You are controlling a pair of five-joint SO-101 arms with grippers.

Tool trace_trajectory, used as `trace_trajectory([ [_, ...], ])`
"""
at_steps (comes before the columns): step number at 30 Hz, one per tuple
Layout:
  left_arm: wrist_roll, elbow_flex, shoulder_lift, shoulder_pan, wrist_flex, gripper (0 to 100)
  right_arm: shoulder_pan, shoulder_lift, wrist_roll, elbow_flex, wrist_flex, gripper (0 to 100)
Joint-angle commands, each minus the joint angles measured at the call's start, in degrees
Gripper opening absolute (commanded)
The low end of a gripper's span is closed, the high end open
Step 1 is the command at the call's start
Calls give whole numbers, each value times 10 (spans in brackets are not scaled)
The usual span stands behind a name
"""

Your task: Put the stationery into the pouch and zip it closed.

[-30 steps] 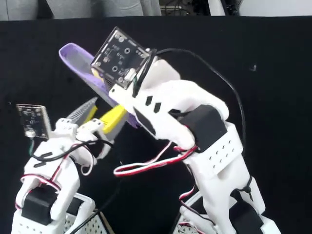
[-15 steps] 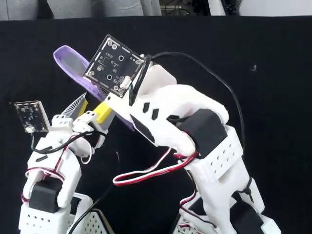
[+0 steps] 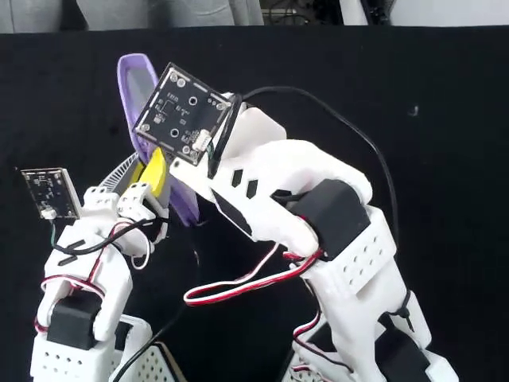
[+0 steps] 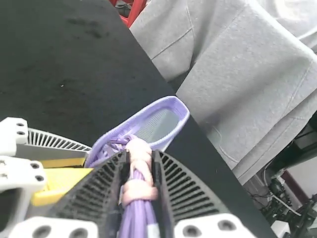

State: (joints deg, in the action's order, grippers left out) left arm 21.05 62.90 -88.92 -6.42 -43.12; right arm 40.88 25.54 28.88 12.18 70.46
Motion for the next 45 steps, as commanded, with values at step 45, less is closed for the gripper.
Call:
trace_trajectory([
  [45,-167,-3,2,-42,6,28,-193,51,-91,10,70,16],
])
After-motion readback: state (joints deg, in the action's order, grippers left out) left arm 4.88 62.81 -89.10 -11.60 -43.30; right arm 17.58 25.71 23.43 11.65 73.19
